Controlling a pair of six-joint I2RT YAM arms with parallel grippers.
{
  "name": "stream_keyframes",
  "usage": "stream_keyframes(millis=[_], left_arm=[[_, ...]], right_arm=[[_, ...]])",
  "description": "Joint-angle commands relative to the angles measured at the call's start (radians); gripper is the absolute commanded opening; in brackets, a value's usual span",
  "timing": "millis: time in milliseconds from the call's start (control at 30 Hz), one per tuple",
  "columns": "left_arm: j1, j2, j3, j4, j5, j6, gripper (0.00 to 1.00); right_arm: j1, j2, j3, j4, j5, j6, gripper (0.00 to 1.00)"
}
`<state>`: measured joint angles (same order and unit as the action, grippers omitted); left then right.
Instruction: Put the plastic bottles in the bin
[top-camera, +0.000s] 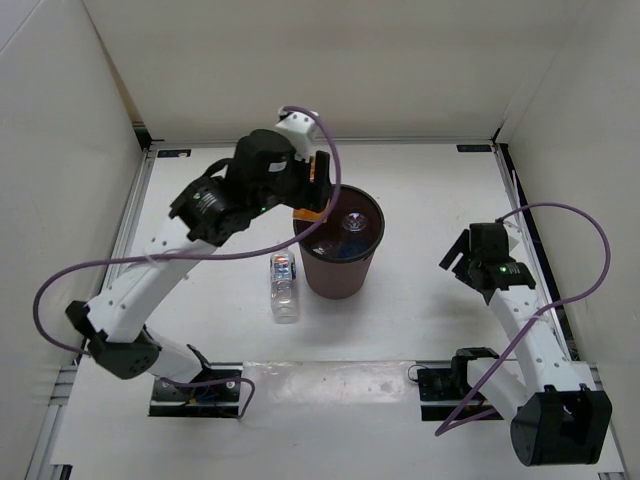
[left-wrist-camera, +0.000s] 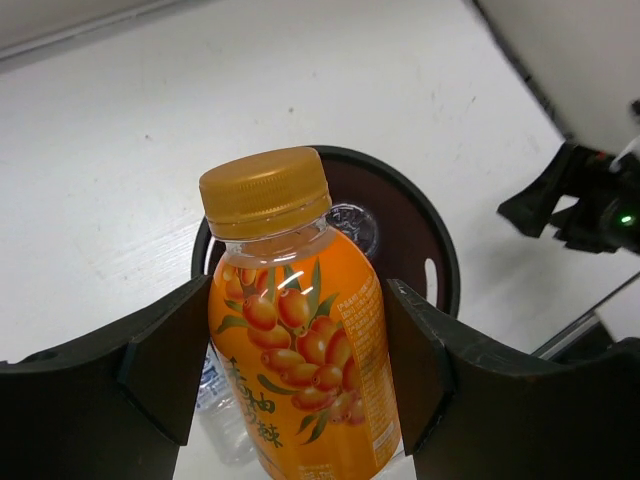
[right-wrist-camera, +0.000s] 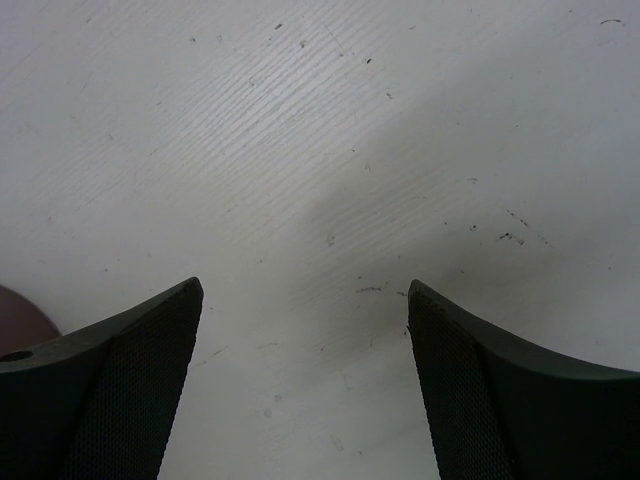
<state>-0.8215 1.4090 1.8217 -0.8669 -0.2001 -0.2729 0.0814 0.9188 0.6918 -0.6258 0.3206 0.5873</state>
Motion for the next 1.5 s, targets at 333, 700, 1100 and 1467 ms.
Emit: stream_keyframes(millis=[333,700,1100,1467], left_arm=[[-0.051,0.143,0.151,-0.09,-0.05,0.051,0.8],[-0.057,0.107,0.243,-0.23,-0.217,0.072,1.0],[0.039,-0.635,-0.528,-0.095,-0.587,0.011,1.0],[0.031,-0.78,-0.923,-0.011,-0.446,-0.264,1.0]], right_arm=[[0.058,0.031,0.058,0.011,0.064,0.0,0.85],[0.067,0.032,0.063,0.006,0.064,0.0,0.85],[0.089,0.031,0.064,0.009,0.071,-0.001,0.85],[0.184,0.086,0.098,-0.012,0.162,0.019,0.85]])
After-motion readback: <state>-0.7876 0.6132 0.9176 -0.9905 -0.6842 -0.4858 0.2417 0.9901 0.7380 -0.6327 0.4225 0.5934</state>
